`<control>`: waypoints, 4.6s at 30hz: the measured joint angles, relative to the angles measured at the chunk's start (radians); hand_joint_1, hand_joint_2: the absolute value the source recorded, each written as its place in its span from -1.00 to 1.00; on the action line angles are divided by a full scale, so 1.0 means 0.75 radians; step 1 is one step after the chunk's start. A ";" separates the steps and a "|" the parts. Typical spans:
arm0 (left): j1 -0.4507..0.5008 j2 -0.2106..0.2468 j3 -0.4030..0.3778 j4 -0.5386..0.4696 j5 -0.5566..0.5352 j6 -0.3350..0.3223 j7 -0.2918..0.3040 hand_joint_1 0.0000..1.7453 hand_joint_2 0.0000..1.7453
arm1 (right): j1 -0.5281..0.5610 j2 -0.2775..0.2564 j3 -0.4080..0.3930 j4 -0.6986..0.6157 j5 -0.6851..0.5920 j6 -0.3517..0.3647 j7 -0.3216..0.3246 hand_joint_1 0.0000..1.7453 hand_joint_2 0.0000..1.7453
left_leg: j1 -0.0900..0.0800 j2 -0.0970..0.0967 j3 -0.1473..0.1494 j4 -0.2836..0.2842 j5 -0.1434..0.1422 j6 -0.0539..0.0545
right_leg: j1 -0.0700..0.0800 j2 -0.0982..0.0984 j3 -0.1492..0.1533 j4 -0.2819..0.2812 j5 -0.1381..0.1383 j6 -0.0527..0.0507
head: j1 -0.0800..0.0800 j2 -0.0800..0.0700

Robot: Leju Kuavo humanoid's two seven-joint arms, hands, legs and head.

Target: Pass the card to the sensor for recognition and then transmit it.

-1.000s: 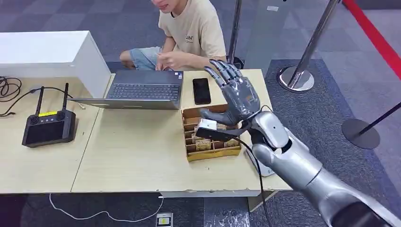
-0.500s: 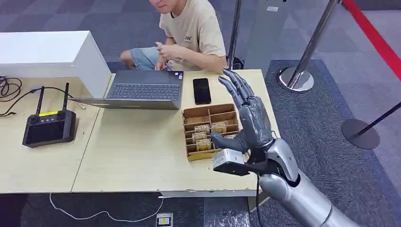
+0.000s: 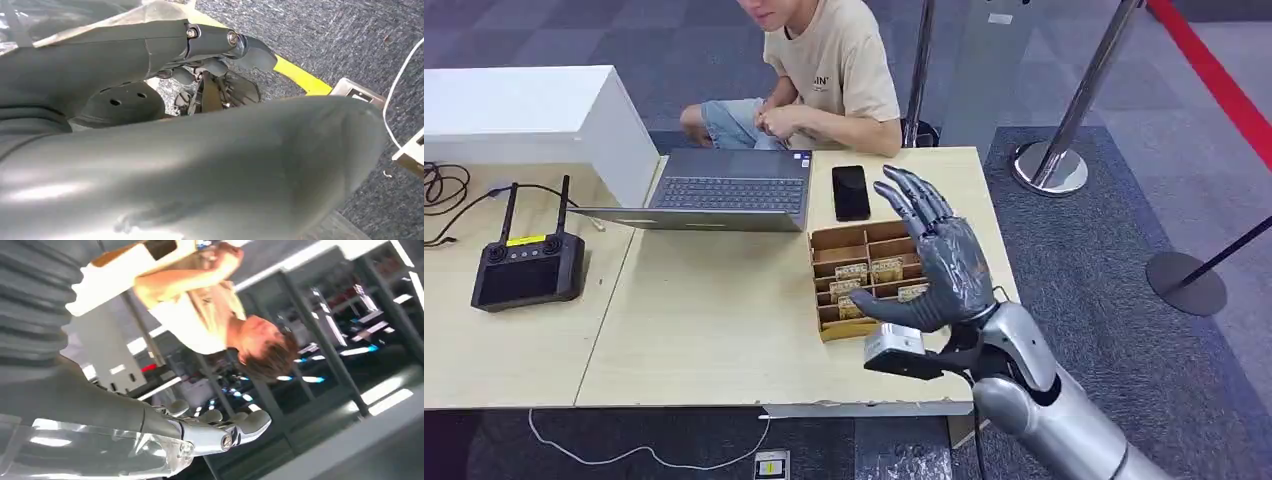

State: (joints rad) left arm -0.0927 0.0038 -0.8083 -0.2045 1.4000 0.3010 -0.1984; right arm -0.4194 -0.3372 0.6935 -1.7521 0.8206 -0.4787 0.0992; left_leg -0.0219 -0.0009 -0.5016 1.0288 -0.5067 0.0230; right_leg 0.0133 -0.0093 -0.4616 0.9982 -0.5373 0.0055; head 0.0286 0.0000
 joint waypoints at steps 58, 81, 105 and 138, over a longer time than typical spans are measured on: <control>-0.001 0.011 0.001 0.000 0.033 0.000 0.006 -1.00 -1.00 | -0.045 -0.051 0.104 0.467 0.142 0.142 0.182 -1.00 1.00 | 0.000 0.000 0.000 0.000 0.000 0.000 | 0.000 0.000 0.000 0.000 0.000 0.000 | 0.001 0.000; -0.001 0.011 0.002 0.000 0.051 0.003 0.006 -1.00 -1.00 | -0.079 -0.064 0.129 0.584 0.140 0.189 0.267 -1.00 1.00 | 0.000 0.000 0.000 0.000 0.000 0.000 | 0.000 0.000 0.000 0.000 0.000 0.000 | 0.000 0.000; -0.001 0.011 0.003 0.000 0.061 0.017 0.006 -1.00 -1.00 | -0.079 -0.087 0.129 0.591 0.144 0.221 0.287 -1.00 -1.00 | 0.000 0.000 0.000 0.000 0.000 0.000 | 0.000 0.000 0.000 0.000 0.000 0.000 | 0.000 0.000; -0.001 0.012 0.030 0.000 0.080 0.018 0.009 -1.00 -1.00 | -0.139 -0.174 0.204 0.468 0.110 0.529 0.359 -1.00 1.00 | 0.000 0.000 0.000 0.000 0.000 0.000 | 0.000 0.000 -0.001 0.000 0.000 0.000 | 0.000 0.000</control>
State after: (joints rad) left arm -0.0933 0.0126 -0.7862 -0.2045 1.4603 0.3143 -0.1919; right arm -0.5237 -0.4677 0.8469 -1.4012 0.9029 -0.0820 0.3681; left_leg -0.0220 -0.0009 -0.5019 1.0289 -0.5067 0.0230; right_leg 0.0133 -0.0093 -0.4622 0.9981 -0.5373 0.0055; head 0.0286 0.0000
